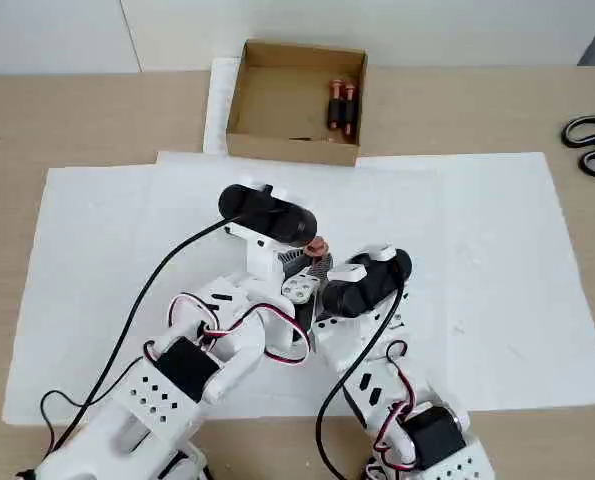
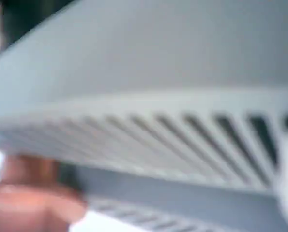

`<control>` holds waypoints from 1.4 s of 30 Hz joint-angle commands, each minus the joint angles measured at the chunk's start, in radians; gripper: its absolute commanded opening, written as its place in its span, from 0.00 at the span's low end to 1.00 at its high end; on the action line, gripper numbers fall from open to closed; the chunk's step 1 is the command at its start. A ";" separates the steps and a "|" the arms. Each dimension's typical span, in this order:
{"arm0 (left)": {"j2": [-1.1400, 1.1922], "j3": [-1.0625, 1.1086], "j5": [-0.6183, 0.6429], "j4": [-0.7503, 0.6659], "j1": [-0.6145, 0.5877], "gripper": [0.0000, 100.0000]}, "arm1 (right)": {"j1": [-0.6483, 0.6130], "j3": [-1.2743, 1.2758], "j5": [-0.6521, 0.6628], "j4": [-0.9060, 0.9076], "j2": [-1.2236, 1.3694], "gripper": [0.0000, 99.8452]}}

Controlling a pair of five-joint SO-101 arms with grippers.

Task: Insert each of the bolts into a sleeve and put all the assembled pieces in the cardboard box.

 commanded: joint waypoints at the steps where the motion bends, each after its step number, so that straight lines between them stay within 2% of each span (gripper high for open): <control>1: -0.011 -0.027 -0.017 0.018 -0.006 0.01 | 0.016 -0.029 0.000 -0.022 -0.016 0.00; 17: -0.011 -0.025 -0.017 0.021 -0.006 0.01 | 0.018 -0.034 0.000 -0.019 -0.016 0.00; 24: -0.011 -0.028 -0.017 0.084 -0.006 0.13 | 0.018 -0.034 0.000 -0.019 -0.016 0.00; 36: -0.012 -0.036 -0.017 0.086 -0.011 0.13 | 0.018 -0.034 0.000 -0.019 -0.016 0.00; 42: -0.012 -0.160 -0.017 0.242 -0.006 0.13 | 0.018 -0.034 0.000 -0.019 -0.016 0.00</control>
